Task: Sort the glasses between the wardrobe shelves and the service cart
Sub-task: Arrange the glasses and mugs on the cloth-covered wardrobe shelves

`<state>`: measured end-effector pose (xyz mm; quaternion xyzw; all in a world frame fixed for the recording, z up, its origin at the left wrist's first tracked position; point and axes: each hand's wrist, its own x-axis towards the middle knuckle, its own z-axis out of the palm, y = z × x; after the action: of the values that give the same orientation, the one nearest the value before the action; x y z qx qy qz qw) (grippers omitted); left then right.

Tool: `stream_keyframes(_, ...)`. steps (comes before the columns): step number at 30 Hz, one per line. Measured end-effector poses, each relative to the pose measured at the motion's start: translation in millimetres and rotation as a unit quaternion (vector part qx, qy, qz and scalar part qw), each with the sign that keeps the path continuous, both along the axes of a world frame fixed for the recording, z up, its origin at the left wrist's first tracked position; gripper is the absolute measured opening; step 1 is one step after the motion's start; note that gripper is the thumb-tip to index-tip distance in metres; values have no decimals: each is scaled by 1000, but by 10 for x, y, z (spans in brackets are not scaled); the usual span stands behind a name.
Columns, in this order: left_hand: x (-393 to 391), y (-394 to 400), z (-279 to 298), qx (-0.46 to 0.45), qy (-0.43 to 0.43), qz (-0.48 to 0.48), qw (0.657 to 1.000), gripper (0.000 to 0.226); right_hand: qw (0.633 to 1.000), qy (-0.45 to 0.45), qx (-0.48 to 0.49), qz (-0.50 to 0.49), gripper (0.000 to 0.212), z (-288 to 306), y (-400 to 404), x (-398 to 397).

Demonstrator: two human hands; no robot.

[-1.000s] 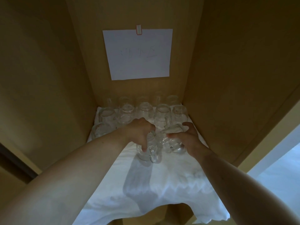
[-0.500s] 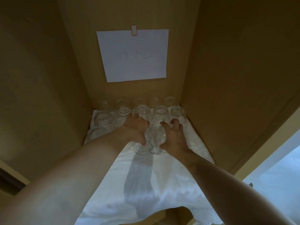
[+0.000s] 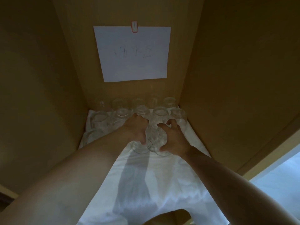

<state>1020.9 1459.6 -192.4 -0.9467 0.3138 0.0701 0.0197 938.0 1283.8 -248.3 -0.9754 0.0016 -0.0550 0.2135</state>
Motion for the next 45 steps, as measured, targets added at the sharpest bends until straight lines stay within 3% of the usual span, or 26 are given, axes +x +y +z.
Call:
stream_keyframes(7,13,-34,-36,20,-12,0,1000,68,999,20,-37,-18,108,59,102,-14)
stream_keyframes(14,-119,113,-109,-29,-27,-13,999,63,993,52,-83,-64,104,183,259,-145)
stream_keyframes(22,-419,261,15,-44,-86,-33,995,60,992,0,-101,-77,91,328,347,-327)
stream_keyframes(30,-1072,409,92,-84,-100,80,988,64,995,-39,-97,-10,86,425,349,-749)
stream_keyframes(35,-1676,576,5,-107,-113,143,977,70,995,-15,-85,44,83,407,462,-1119)
stream_keyframes(45,-2779,1330,-57,-93,-106,273,951,70,985,-4,-57,164,82,194,1283,-1683)
